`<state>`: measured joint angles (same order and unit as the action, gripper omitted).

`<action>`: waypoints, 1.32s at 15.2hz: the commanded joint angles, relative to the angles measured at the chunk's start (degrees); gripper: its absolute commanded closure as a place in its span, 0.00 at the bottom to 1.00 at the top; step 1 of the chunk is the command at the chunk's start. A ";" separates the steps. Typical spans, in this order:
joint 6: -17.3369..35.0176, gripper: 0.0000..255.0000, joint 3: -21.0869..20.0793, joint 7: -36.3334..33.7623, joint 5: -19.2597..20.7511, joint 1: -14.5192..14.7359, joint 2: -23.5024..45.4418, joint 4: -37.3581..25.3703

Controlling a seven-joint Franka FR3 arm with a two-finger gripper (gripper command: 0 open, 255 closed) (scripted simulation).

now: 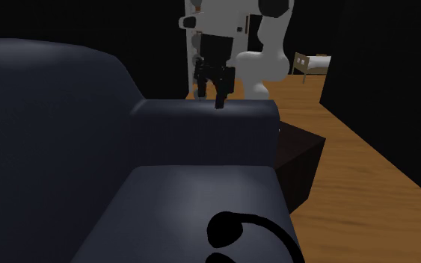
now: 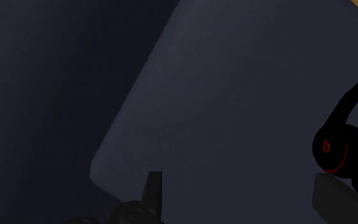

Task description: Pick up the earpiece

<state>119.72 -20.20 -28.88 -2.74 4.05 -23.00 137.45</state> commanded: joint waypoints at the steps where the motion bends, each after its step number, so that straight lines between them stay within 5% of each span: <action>1: 2.89 0.00 -2.32 -2.96 1.15 -0.17 4.61 -1.66; 11: 11.22 0.00 -9.73 -19.82 14.54 0.64 27.09 -12.40; 20: 11.55 0.00 -7.72 -31.71 27.28 8.15 46.16 -26.73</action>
<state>131.33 -28.15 -59.87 23.87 11.55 22.08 111.66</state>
